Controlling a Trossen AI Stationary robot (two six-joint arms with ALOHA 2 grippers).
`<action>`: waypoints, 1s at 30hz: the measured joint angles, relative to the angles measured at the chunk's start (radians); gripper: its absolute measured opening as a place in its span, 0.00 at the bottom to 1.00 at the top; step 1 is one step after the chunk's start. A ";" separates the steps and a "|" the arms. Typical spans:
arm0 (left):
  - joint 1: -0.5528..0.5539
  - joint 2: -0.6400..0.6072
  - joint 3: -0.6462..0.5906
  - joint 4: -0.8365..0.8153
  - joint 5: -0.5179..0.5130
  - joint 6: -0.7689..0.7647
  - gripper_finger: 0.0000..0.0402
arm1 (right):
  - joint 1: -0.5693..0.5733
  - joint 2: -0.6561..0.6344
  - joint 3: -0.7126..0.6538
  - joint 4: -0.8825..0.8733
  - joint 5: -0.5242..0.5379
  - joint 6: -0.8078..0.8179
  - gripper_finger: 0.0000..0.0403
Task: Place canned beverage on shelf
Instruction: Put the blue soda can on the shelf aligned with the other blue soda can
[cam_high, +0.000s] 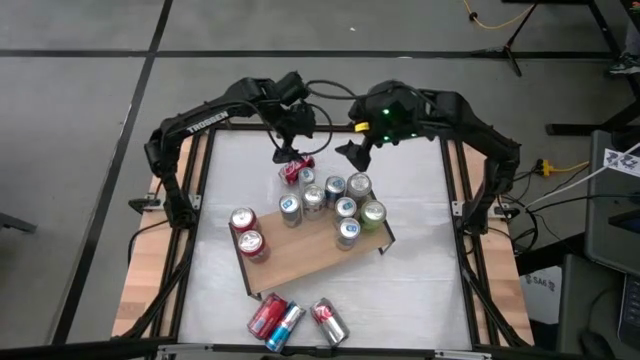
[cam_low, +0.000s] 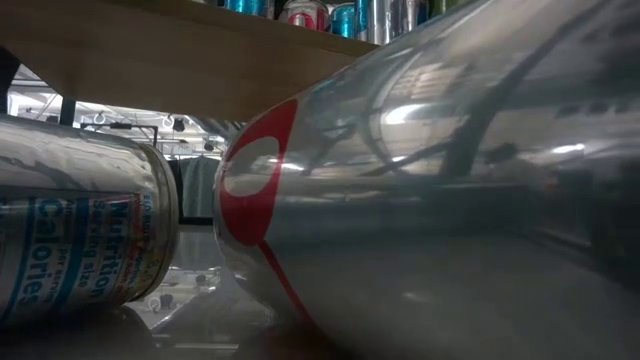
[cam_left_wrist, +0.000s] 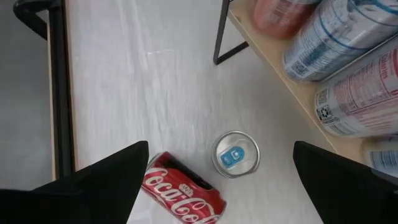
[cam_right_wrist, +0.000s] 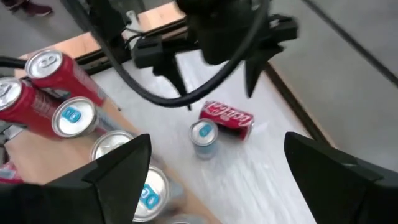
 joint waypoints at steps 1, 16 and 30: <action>-0.004 0.000 0.000 0.002 -0.001 0.000 0.98 | 0.000 -0.009 0.000 0.001 0.010 0.000 0.88; -0.061 0.012 -0.057 0.052 -0.107 -0.011 0.98 | 0.001 -0.059 0.000 -0.008 0.040 0.001 0.88; -0.061 0.012 -0.198 0.119 -0.117 -0.025 0.98 | 0.000 -0.067 0.000 -0.050 0.041 -0.061 0.88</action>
